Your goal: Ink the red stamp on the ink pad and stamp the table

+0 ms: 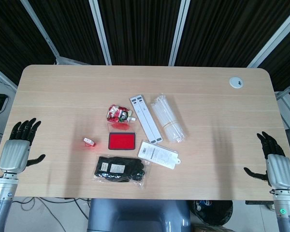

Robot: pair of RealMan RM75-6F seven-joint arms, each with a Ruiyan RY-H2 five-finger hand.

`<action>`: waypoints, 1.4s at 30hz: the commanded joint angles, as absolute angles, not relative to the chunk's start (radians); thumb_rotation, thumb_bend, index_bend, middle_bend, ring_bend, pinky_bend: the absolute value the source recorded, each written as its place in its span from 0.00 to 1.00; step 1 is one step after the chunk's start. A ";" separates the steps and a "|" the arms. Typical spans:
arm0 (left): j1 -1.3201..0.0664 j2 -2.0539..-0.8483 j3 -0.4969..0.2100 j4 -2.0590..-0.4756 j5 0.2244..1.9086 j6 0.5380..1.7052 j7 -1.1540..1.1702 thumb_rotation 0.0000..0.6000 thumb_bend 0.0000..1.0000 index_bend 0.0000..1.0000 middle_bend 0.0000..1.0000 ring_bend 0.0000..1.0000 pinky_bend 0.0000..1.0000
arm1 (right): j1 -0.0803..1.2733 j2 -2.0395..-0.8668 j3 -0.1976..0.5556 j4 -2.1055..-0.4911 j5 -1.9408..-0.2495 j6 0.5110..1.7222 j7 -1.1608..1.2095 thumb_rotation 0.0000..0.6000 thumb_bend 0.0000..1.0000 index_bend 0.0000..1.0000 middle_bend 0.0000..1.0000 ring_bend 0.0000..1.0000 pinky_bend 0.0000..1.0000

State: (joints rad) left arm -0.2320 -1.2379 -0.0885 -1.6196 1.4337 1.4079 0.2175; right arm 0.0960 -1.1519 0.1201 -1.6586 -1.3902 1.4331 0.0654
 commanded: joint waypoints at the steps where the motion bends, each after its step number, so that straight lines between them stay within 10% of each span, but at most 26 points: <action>1: -0.232 -1.238 -0.089 -1.620 1.433 1.408 0.218 1.00 0.04 0.00 0.00 0.00 0.00 | 0.096 -1.152 0.120 -1.659 -1.389 1.432 0.065 1.00 0.07 0.00 0.00 0.00 0.16; 33: -0.275 -1.235 -0.091 -1.623 1.397 1.324 0.279 1.00 0.05 0.00 0.00 0.00 0.00 | 0.095 -1.183 0.131 -1.606 -1.415 1.481 0.013 1.00 0.07 0.00 0.00 0.00 0.16; 42: -0.399 -1.227 -0.125 -1.659 1.372 1.156 0.329 1.00 0.09 0.06 0.11 0.11 0.19 | 0.098 -1.179 0.133 -1.617 -1.395 1.461 0.029 1.00 0.07 0.00 0.00 0.00 0.16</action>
